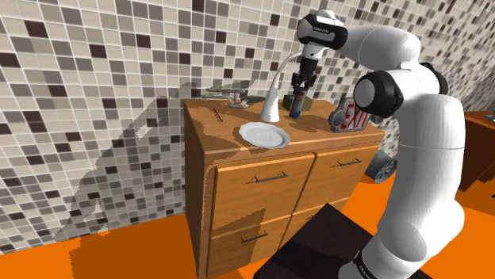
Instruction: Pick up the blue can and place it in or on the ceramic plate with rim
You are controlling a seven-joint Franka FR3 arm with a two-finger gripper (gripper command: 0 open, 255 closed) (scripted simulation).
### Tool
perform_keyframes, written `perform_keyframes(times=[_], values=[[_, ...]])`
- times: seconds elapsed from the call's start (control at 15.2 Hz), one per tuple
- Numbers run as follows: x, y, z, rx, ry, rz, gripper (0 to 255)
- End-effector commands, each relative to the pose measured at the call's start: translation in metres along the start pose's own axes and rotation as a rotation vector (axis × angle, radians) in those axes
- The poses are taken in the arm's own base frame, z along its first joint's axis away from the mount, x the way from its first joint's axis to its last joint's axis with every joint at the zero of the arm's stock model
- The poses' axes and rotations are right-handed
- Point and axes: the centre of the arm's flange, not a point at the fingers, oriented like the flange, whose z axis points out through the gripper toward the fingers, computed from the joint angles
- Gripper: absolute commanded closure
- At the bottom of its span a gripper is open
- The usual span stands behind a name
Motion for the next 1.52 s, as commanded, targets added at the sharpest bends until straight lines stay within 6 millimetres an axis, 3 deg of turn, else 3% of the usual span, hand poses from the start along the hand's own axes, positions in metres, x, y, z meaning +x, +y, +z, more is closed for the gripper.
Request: perform_keyframes(times=[0.0,0.92,1.45], values=[[-0.002,-0.013,-0.008,0.000,0.000,0.000,255],[-0.024,-0.188,-0.055,0.000,0.000,0.000,255],[-0.024,-0.188,-0.012,0.000,0.000,0.000,255]])
